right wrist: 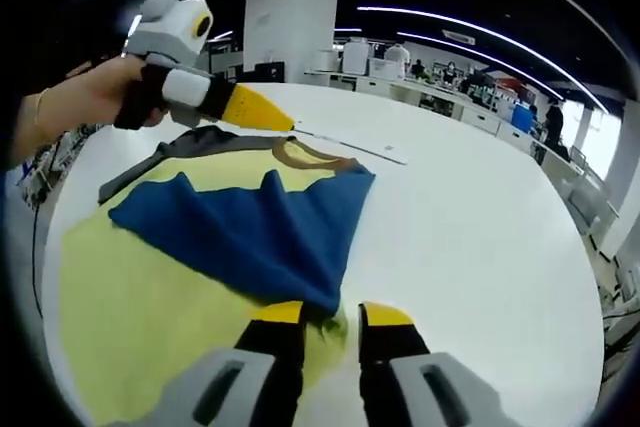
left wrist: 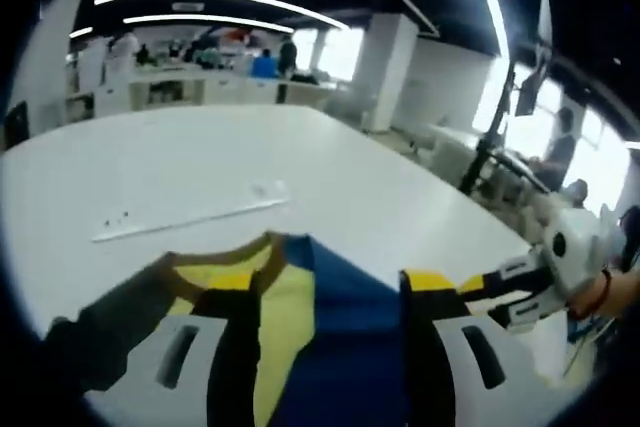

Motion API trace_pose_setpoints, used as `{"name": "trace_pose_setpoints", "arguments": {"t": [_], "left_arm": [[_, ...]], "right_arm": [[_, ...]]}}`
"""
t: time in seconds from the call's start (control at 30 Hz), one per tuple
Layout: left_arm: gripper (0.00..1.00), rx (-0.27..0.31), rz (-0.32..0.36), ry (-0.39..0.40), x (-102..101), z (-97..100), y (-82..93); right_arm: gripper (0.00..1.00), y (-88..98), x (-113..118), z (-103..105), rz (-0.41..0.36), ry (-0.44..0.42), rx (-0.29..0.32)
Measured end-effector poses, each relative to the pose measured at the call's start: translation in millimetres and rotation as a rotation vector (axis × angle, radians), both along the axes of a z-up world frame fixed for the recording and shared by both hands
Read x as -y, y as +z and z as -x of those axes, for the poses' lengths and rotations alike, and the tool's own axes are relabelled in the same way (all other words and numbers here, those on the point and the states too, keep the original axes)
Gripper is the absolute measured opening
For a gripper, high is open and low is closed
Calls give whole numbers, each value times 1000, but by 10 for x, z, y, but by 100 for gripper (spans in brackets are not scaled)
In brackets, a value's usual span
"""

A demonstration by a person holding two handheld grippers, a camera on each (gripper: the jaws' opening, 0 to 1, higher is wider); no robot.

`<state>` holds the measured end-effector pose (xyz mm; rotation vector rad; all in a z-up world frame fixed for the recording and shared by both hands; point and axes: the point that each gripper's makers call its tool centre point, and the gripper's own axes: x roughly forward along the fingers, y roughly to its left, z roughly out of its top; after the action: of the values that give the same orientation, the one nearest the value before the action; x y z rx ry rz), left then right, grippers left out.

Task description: Fold the garment on the visible template until the final outline fits inside the template.

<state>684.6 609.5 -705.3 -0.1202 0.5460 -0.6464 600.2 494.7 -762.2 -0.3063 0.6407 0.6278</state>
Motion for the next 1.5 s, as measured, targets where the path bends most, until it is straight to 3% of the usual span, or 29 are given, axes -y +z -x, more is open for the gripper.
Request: {"name": "trace_pose_setpoints", "arguments": {"t": [0.27, 0.33, 0.5, 0.67, 0.7, 1.03, 1.2, 1.4, 1.5], "left_arm": [[46, -56, -45, -5, 70, -128, -339], [43, -94, -38, -11, 117, -97, -427], [38, -78, -66, -29, 181, -132, -493], [28, -116, -92, -75, 243, -123, -593], [27, -95, -101, -77, 246, -152, -574], [23, -92, -166, -136, 285, -149, -553], [15, -125, -101, -109, 306, -157, -535], [14, -132, -124, -106, 255, -184, -581], [4, -122, -133, -121, 240, -195, -590]], "right_arm": [[16, -16, -2, -22, -9, -11, -5], [16, -46, -3, -31, -14, -28, -23], [15, -49, -52, -27, -13, -34, -13], [14, -38, -71, -16, 13, -22, 8], [13, -37, -76, -6, 18, -22, 9], [12, -8, -73, -7, 57, -12, 37], [11, 1, -68, -7, 64, -6, 47], [7, 14, -55, -13, 79, 9, 63], [5, 19, -63, -11, 74, 13, 63]]}}
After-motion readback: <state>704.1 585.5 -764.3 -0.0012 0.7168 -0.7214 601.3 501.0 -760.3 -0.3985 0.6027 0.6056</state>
